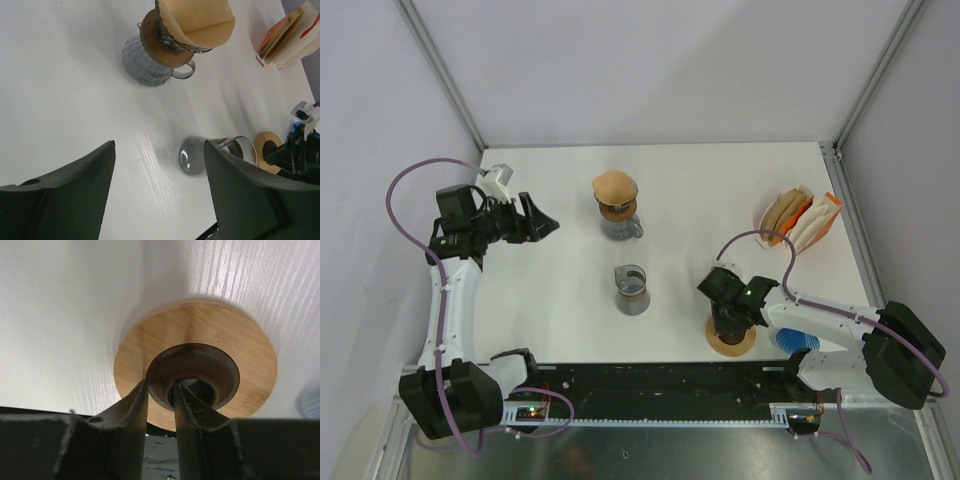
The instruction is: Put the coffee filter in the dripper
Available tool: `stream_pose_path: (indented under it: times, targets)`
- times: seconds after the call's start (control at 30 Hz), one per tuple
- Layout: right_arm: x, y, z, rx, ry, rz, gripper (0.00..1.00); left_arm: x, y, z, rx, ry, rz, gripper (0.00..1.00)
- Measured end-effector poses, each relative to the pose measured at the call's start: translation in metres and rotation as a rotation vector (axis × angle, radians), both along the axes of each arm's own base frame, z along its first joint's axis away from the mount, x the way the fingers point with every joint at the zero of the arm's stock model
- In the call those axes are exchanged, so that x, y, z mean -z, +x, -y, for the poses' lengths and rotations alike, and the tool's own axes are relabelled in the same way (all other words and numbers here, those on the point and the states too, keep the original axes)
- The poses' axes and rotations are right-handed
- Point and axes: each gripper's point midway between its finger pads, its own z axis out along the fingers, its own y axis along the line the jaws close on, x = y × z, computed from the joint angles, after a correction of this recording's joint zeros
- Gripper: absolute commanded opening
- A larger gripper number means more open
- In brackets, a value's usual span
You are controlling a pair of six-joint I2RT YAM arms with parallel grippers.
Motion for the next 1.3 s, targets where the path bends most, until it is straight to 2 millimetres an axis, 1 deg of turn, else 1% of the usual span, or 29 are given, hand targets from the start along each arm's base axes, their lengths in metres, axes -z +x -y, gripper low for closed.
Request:
stream_pose_path:
  times: [0.07,0.13,0.23,0.3,0.37,0.47,0.53,0.6,0.67,0.73,0.83,0.9,0.97,1.07,1.13,1.17,1.3]
  targets:
    - [0.001,0.001,-0.001,-0.004,0.001,0.000,0.08,0.000,0.000,0.000,0.000,0.000,0.000,0.76]
    - [0.001,0.001,-0.001,-0.008,0.000,0.001,0.02,0.000,0.000,0.000,0.000,0.000,0.000,0.76]
    - [0.000,0.002,-0.003,-0.027,0.009,0.003,0.00,0.000,0.000,0.000,0.000,0.000,0.000,0.75]
    - [-0.002,0.002,-0.014,-0.042,0.062,0.003,0.00,0.000,0.000,0.000,0.004,-0.004,0.001,0.75]
    - [-0.006,0.001,-0.031,-0.074,0.143,0.000,0.00,-0.001,-0.001,0.002,0.011,-0.010,0.002,0.75]
    - [-0.021,0.002,-0.052,-0.131,0.258,0.027,0.00,-0.003,-0.003,0.005,0.030,-0.024,0.005,0.74]
    - [-0.038,0.004,-0.061,-0.169,0.325,0.071,0.00,-0.005,-0.005,0.009,0.052,-0.040,0.010,0.73]
    - [-0.054,0.006,-0.066,-0.196,0.363,0.111,0.00,-0.008,-0.007,0.013,0.075,-0.058,0.013,0.73]
    - [-0.074,0.009,-0.071,-0.228,0.395,0.163,0.00,-0.013,-0.009,0.018,0.103,-0.078,0.023,0.74]
    - [-0.097,0.014,-0.078,-0.260,0.425,0.224,0.00,-0.024,-0.011,0.024,0.140,-0.096,0.046,0.75]
    - [-0.138,0.023,-0.091,-0.312,0.472,0.338,0.00,-0.050,-0.014,0.040,0.213,-0.113,0.101,0.77]
    - [-0.169,0.030,-0.103,-0.354,0.508,0.429,0.00,-0.068,-0.020,0.057,0.284,-0.120,0.138,0.78]
    - [-0.199,0.037,-0.115,-0.388,0.548,0.520,0.00,-0.084,-0.030,0.082,0.377,-0.130,0.168,0.78]
    - [-0.232,0.048,-0.132,-0.425,0.591,0.631,0.00,-0.101,-0.048,0.116,0.509,-0.139,0.196,0.78]
    - [-0.247,0.057,-0.144,-0.443,0.612,0.691,0.00,-0.104,-0.058,0.135,0.575,-0.138,0.201,0.77]
    - [-0.251,0.060,-0.149,-0.452,0.617,0.711,0.00,-0.103,-0.062,0.143,0.600,-0.134,0.198,0.76]
    - [-0.258,0.071,-0.165,-0.482,0.617,0.756,0.00,-0.091,-0.064,0.160,0.623,-0.103,0.161,0.73]
